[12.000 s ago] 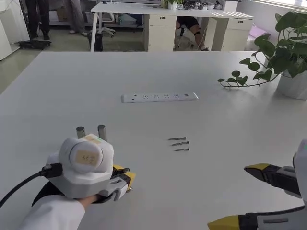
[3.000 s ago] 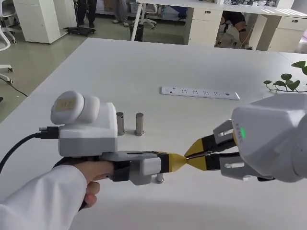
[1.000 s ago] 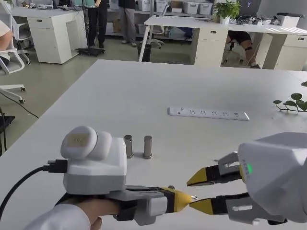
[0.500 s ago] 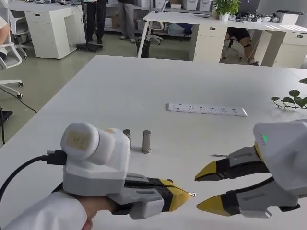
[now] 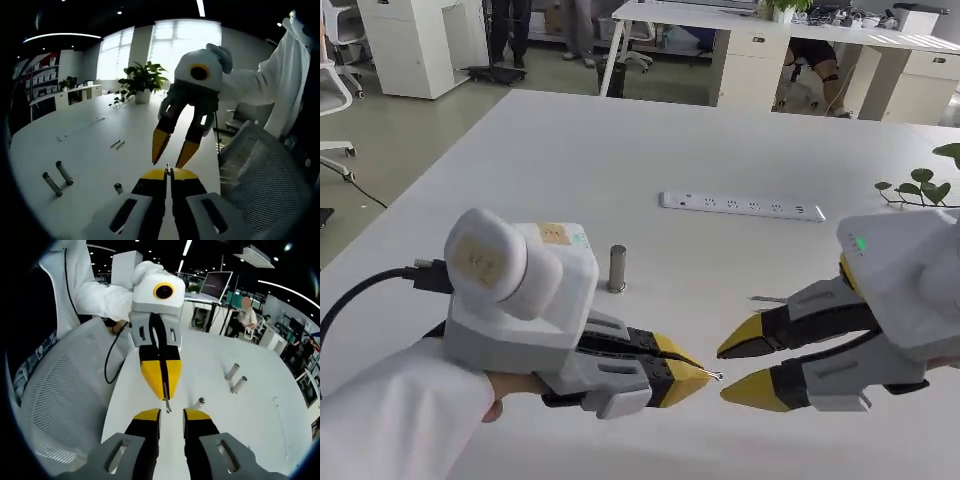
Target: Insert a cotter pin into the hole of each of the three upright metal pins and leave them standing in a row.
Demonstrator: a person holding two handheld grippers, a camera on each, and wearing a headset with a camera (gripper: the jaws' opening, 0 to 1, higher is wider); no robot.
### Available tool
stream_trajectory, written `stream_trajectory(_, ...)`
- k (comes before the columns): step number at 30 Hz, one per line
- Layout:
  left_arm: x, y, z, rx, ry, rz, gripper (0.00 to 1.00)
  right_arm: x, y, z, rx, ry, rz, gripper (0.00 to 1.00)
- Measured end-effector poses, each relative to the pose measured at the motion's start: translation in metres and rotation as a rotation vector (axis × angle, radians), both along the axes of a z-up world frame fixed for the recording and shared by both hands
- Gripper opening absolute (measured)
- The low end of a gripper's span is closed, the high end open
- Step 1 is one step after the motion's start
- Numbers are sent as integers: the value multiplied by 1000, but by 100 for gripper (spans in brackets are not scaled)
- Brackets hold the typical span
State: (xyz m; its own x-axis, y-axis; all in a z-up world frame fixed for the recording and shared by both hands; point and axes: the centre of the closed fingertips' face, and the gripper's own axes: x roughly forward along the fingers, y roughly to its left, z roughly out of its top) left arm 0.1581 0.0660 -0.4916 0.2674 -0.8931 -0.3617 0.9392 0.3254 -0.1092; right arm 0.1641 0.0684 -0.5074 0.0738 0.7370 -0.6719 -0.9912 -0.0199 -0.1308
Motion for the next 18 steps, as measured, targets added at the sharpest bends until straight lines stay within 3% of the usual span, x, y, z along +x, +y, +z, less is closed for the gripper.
stream_trajectory(3, -3, -2, 2, 11, -48, -29, 0, -5, 2, -1, 7, 24, 9, 11)
stream_trajectory(6, -5, -2, 1, 23, -53, -44, 0, -9, 4, -2, 10, 38, 22, 7)
stream_trajectory(9, -7, -4, 1, 30, -79, -69, 0, -12, 5, -3, 3, 45, 37, 2)
stream_trajectory(13, -10, -4, -1, 56, -103, -92, 0, -16, 5, -5, -3, 51, 60, 0)
stream_trajectory(18, -13, -4, -3, 68, -109, -112, 0, -18, 5, -7, -14, 44, 73, 0)
